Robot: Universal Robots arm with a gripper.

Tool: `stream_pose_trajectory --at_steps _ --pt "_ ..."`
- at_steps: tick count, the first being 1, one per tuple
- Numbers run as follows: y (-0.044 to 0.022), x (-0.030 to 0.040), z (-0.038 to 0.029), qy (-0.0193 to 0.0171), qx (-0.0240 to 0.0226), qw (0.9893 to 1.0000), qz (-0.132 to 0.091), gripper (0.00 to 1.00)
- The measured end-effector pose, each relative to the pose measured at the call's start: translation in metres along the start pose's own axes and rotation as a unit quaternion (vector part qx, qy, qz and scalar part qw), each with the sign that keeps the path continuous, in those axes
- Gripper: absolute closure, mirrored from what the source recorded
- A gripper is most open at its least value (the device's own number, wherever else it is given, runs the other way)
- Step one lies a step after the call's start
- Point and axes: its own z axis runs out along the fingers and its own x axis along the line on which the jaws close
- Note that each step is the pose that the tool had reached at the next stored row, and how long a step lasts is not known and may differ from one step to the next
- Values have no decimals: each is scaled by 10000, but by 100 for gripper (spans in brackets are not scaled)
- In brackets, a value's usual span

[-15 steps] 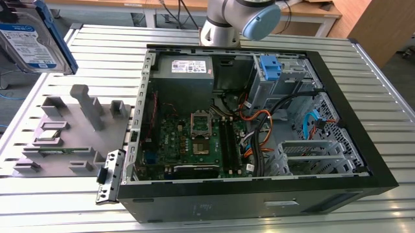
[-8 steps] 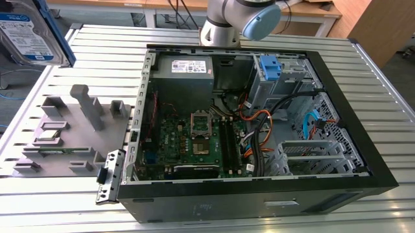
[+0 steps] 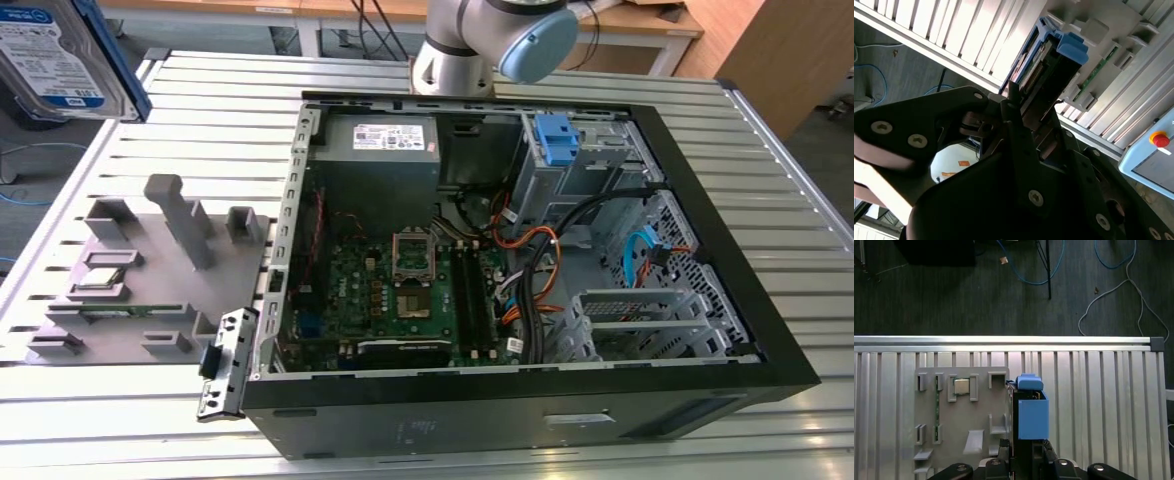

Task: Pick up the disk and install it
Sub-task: 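Pick up the disk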

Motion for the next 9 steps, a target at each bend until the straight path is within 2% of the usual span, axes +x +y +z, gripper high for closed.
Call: stream_pose_trajectory --at_steps 6,9 --pt "-1 0 -3 -3 0 10000 -1 65" --pt "-29 -1 -4 -2 -1 10000 -1 65"
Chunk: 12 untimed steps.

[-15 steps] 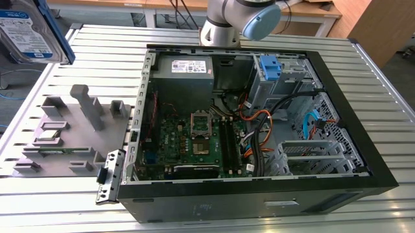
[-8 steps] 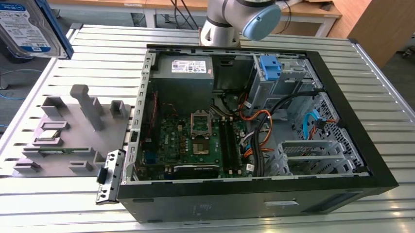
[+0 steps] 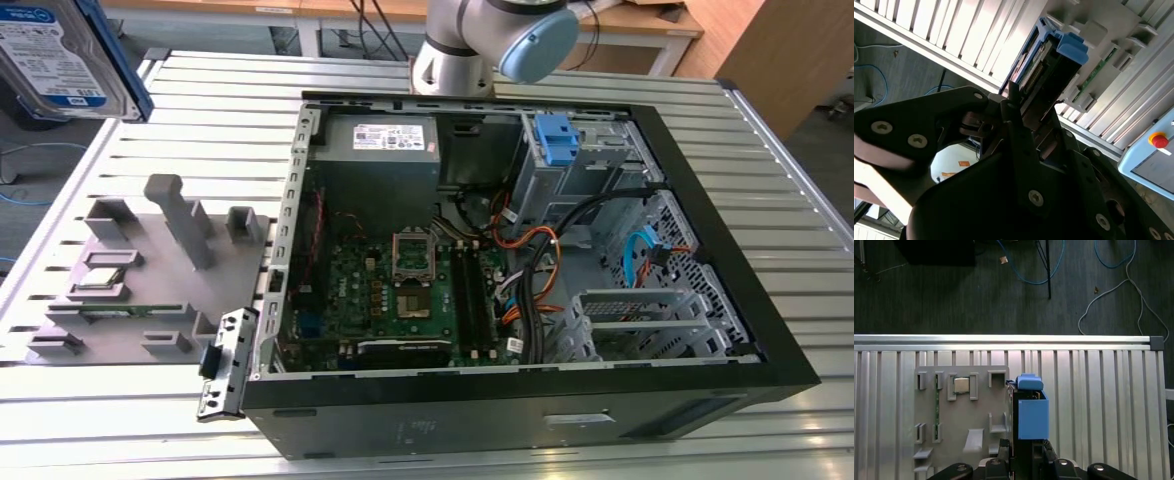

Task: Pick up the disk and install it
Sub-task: 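Pick up the disk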

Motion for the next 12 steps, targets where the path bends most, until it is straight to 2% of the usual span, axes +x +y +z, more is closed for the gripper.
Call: stream_pose_trajectory --at_steps 8,12 --pt "-154 -5 -6 0 -9 10000 1 65" --pt "-175 -7 -8 1 -17 10000 3 65"
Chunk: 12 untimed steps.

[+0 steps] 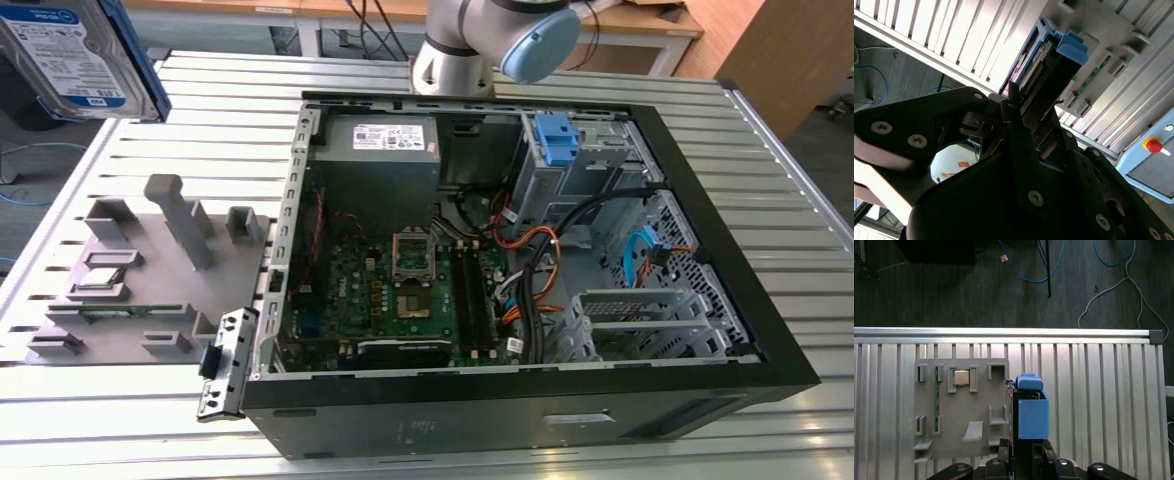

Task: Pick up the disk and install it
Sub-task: 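Pick up the disk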

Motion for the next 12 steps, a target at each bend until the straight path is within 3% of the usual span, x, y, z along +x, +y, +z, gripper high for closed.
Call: stream_pose_trajectory --at_steps 12 --pt "-1 -4 -27 0 0 10000 0 65"
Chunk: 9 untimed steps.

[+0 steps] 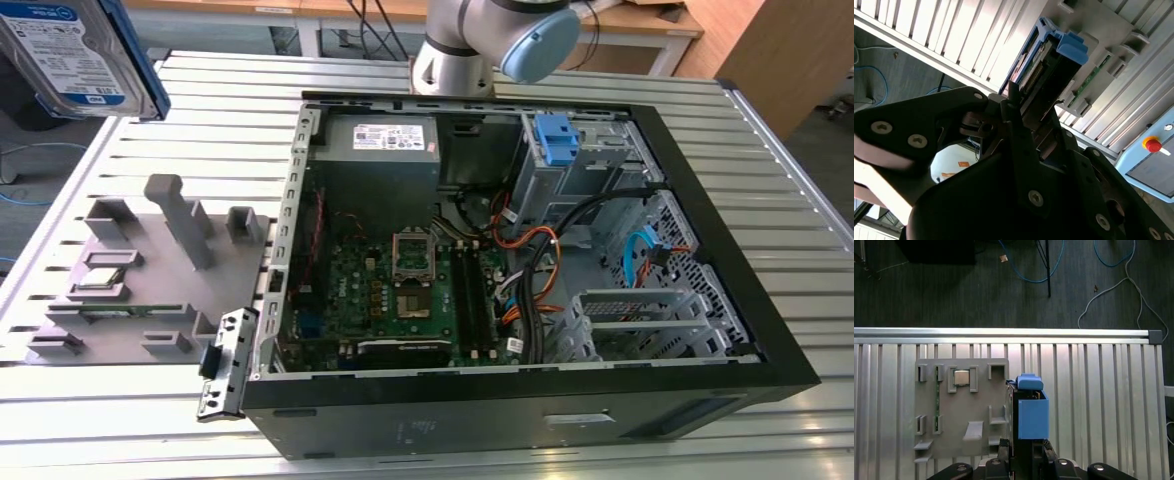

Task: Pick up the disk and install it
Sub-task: 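Pick up the disk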

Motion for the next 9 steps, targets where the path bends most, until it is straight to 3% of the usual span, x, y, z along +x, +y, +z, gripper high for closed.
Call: stream_pose_trajectory --at_steps 9 --pt "-103 -3 -5 0 0 10000 0 65"
